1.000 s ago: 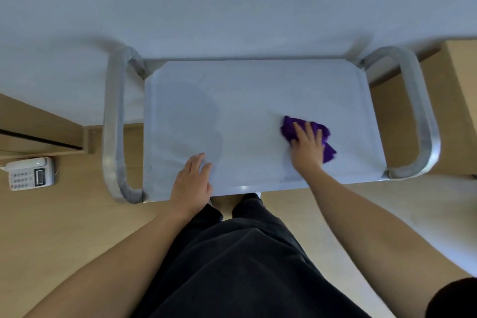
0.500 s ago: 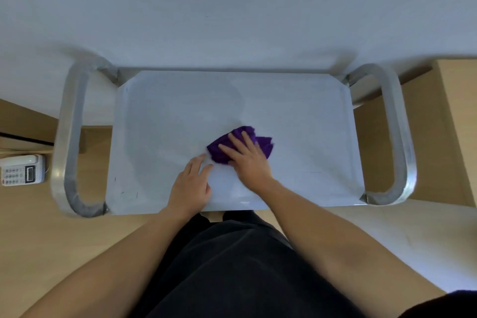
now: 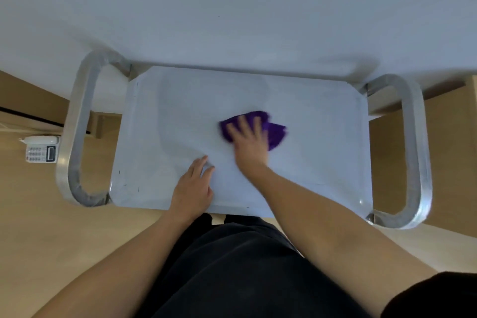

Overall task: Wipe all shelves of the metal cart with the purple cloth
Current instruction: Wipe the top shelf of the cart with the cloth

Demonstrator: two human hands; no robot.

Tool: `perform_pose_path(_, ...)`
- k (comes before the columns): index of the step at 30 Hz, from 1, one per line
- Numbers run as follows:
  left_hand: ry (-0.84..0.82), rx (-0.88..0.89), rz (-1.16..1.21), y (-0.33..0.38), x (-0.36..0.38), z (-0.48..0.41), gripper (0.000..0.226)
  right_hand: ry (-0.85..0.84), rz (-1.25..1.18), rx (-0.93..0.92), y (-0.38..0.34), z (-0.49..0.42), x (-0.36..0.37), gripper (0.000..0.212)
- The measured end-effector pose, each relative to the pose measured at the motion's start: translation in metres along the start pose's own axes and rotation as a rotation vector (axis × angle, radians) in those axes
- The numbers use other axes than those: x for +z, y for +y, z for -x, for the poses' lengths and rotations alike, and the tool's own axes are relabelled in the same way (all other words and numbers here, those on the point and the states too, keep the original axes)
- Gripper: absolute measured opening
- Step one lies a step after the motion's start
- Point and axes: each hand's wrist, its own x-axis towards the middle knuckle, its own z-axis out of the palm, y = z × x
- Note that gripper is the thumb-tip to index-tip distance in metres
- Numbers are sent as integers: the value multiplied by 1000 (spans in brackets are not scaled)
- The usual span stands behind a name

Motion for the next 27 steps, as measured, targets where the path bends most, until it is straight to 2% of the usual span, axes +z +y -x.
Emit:
perform_pose_path(2,2,-27,-11,-3,-1,4,54,-90,22,-272,-17,-2,8,50)
perform_pose_path(3,2,-31,-16,-5,-2,6,55,-94,10,-332,-12,-8,5,47)
perform_pose_path(5,5,-12,-20,-11,-3,10,56,-40,17,-306,12,-24,-5,46)
perform_pose_path(8,-7,18,-23,-15,-3,11,57,82,19,-1,76,-51,-33,46)
perform_pose_path(11,-16,15,-8,-18,-4,10,56,177,-156,346,115,-62,-59,47)
perform_pose_path(14,-17,3,-16,-23,-6,11,55,230,-332,621,94,-76,-64,49)
perform_pose_path(16,-5,-38,-17,-30,-8,14,54,231,-339,696,56,-87,-60,52)
perform_pose_path(18,3,-89,-16,-39,-11,16,54,174,-273,540,10,-92,-46,53)
perform_pose_path(21,0,-151,-45,-53,-16,19,55,46,-175,54,-50,-93,-24,50)
perform_pose_path(23,7,-188,-57,-64,-22,20,55,9,-166,-107,-59,-98,-23,47)
perform_pose_path(25,18,-211,-48,-75,-26,21,54,52,-141,-90,-45,-101,-26,46)
perform_pose_path(27,22,-223,-24,-87,-30,21,53,152,-133,114,-25,-103,-29,48)
